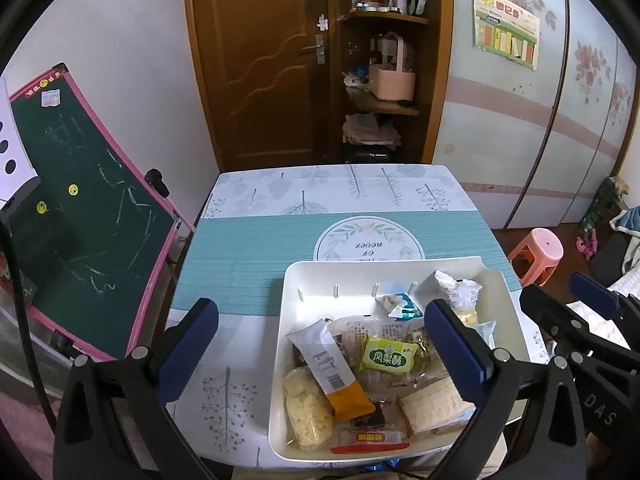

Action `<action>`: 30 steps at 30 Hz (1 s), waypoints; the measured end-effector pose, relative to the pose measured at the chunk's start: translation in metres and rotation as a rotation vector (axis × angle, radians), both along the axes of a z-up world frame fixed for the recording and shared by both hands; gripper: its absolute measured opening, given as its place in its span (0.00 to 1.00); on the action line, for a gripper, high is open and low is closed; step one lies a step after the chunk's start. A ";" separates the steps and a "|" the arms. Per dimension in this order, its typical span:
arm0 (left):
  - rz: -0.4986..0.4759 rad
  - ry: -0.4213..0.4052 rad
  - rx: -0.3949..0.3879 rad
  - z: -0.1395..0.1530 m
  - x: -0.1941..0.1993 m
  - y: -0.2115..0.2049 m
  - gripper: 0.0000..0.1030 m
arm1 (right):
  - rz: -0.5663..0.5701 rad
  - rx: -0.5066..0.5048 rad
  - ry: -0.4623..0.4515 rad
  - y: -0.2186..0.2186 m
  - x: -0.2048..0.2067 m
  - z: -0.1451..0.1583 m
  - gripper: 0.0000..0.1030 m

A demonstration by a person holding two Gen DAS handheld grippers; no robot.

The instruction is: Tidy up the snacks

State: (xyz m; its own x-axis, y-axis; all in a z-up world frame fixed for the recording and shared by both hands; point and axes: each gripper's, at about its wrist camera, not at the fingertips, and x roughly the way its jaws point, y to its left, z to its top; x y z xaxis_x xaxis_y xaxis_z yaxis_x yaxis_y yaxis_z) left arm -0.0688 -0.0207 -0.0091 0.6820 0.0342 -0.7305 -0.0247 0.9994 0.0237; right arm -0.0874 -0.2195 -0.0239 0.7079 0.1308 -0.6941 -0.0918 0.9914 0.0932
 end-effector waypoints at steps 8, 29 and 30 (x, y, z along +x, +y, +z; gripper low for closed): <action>0.011 0.008 0.003 -0.001 -0.001 0.001 0.99 | 0.004 -0.001 0.001 0.002 -0.001 0.000 0.67; 0.016 0.026 0.010 -0.005 -0.002 0.005 0.99 | 0.005 0.008 0.017 0.003 -0.002 -0.007 0.67; 0.017 0.026 0.010 -0.005 -0.002 0.005 0.99 | 0.005 0.006 0.016 0.003 -0.002 -0.006 0.67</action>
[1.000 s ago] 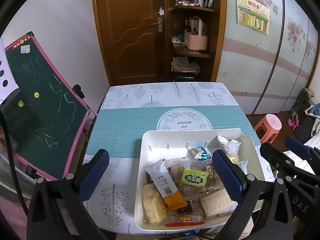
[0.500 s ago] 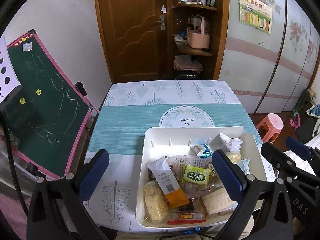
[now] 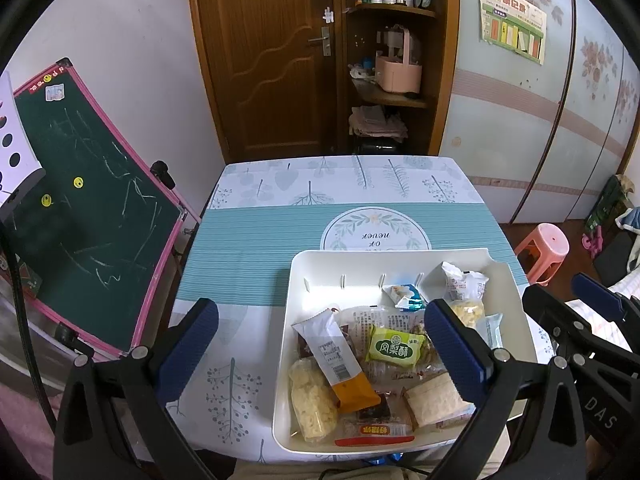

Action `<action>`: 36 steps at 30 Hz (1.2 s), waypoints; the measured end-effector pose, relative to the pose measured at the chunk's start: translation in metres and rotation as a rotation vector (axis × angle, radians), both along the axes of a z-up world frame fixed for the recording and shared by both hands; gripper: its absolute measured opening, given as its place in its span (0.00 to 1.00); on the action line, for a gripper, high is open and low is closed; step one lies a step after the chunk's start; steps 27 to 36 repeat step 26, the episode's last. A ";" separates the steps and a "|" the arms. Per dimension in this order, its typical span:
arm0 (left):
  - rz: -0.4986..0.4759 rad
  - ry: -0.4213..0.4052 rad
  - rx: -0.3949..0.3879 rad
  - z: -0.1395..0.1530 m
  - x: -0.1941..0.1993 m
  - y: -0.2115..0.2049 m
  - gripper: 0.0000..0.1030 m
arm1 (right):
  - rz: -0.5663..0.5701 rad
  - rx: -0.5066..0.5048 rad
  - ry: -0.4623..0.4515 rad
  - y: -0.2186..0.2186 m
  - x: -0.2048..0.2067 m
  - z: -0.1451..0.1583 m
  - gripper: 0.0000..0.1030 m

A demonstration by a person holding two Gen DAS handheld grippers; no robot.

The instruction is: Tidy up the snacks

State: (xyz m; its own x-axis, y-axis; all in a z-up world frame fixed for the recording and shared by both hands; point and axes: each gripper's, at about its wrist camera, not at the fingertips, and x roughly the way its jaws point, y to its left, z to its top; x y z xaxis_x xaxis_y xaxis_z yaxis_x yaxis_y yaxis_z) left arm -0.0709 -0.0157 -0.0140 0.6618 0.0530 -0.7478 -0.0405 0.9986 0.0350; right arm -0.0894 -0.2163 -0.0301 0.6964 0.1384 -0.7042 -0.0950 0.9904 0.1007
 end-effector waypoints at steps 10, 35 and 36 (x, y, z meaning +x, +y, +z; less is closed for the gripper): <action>0.000 0.008 0.003 0.000 0.001 0.000 0.99 | 0.000 0.003 0.008 0.000 0.000 -0.002 0.67; 0.000 0.011 0.003 0.000 0.000 0.001 0.99 | -0.001 0.005 0.014 -0.001 0.000 -0.003 0.67; 0.000 0.011 0.003 0.000 0.000 0.001 0.99 | -0.001 0.005 0.014 -0.001 0.000 -0.003 0.67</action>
